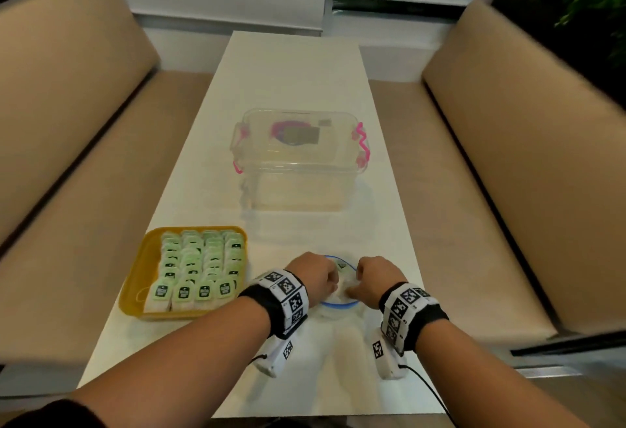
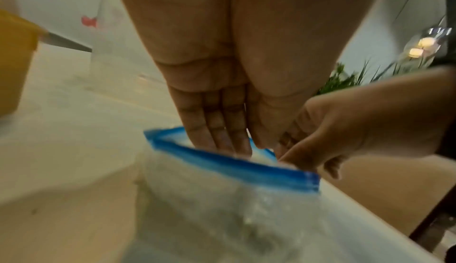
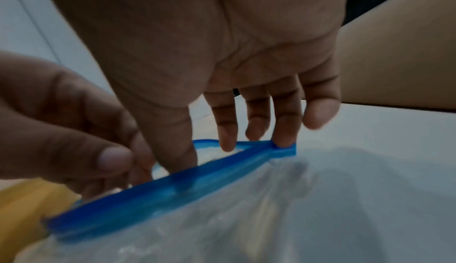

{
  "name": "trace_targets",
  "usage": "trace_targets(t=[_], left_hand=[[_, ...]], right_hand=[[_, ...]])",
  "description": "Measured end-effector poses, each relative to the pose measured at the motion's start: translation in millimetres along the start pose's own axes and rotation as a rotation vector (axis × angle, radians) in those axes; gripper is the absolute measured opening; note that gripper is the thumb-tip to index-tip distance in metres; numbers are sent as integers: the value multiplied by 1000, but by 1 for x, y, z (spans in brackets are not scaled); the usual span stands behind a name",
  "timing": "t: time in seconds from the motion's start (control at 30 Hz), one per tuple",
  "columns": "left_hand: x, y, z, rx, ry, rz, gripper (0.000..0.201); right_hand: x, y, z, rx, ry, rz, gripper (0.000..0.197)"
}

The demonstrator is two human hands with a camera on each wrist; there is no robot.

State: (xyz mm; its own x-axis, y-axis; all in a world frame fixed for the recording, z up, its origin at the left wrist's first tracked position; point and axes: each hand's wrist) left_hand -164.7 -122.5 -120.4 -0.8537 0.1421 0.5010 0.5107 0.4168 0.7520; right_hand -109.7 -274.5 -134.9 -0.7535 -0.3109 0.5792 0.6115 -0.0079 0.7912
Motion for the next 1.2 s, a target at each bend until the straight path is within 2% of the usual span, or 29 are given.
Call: trace_targets(t=[0.07,0.17,0.37,0.43,0.57,0.73,0.9,1.03,1.13,1.2], left_hand=[[-12,-15,-1,-21,75,59,30],[-21,-27,4,3,127,44,36],[-19,-28,6,-24,143,70,21],[-15,-28,8,22,129,14,13],[-6,-26,10,139,144,-139,9],[-1,-27,12,485,114,-393,9],[4,-25,2,749,40,-423,12],[3,-26,5,720,65,-387,20],[4,-28,5,692,80,-362,19],[5,-29,2,689,67,-405,14]], right_hand=[[-2,-8,-7,29,32,11,43],[-5,-16,-16,8,76,-19,38],[-10,-19,-25,-57,156,-18,35],[-11,-18,-29,-54,186,-11,36],[-9,-14,-33,-36,244,-26,41],[-5,-7,-32,-216,380,-100,48],[-6,-6,-28,-465,477,-139,20],[-7,-8,-27,-606,499,-161,28],[-6,-9,-27,-655,513,-176,18],[-8,-10,-28,-719,529,-200,14]])
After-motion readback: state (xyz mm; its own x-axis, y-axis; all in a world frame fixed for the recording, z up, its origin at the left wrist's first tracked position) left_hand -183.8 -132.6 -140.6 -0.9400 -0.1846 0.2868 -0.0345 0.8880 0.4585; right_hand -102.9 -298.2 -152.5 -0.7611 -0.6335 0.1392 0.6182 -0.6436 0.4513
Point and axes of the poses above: each hand's wrist, its own x-axis away from the middle knuckle, its own y-axis out of the back of the hand, z = x × y, and after that the axes turned 6 degrees about z, right-handed
